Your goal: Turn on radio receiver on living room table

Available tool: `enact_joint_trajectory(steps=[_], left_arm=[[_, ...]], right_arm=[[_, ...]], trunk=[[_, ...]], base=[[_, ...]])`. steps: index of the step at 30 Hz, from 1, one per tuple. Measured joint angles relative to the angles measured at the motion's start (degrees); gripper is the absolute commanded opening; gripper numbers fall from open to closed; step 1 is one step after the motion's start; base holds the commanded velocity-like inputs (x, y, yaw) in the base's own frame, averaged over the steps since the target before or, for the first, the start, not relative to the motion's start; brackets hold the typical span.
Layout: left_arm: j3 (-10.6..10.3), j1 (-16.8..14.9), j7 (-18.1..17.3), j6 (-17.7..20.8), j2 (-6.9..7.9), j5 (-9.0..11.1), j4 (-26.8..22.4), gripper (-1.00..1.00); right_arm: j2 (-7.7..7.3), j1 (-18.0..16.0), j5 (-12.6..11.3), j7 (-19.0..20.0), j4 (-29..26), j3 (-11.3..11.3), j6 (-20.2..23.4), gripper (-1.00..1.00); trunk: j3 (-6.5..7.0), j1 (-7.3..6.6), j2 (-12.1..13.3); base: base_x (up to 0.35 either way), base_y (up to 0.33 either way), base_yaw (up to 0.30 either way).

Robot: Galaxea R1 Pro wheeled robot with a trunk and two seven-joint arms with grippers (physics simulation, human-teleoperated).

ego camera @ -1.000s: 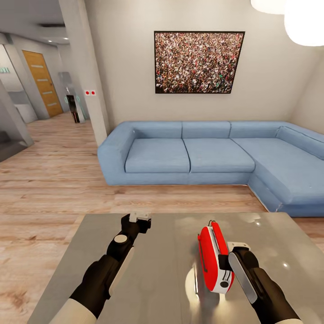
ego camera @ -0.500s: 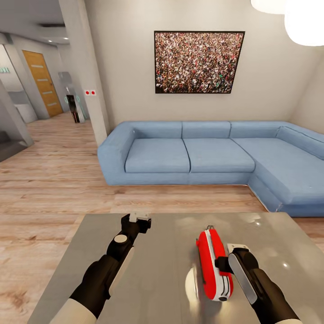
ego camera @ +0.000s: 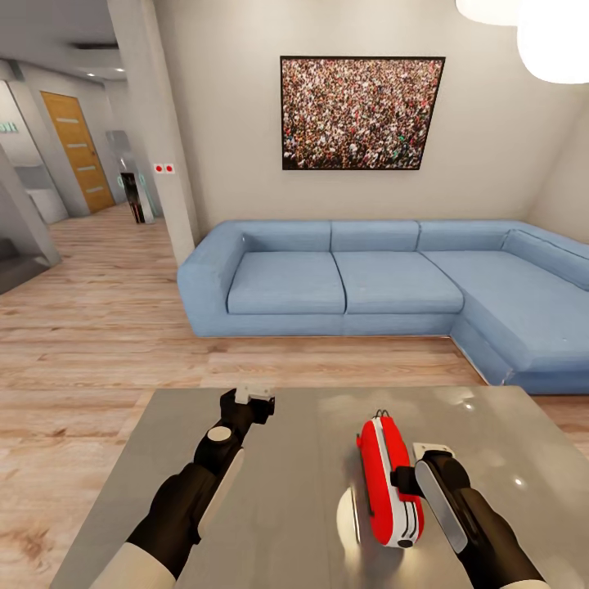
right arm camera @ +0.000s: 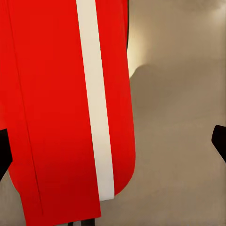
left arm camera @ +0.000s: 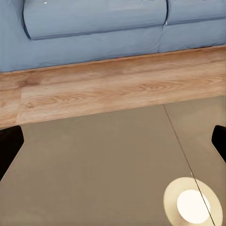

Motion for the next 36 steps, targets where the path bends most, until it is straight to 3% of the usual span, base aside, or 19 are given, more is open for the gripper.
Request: enact_joint_trajectory(steps=[23, 36], left_arm=[[0.0, 0.1, -0.1, -0.1, 0.00, 0.0, -0.3, 1.00], [0.0, 0.1, -0.1, -0.1, 0.00, 0.0, -0.4, 1.00]], right_arm=[[-0.04, 0.0, 0.0, 0.0, 0.0, -0.1, 0.0, 1.00], [-0.05, 0.0, 0.1, 0.0, 0.0, 0.0, 0.0, 1.00]], trunk=[[0.00, 0.00, 0.0], [0.00, 0.00, 0.0]], base=[[-0.004, 0.000, 0.000], [-0.279, 0.000, 0.000]])
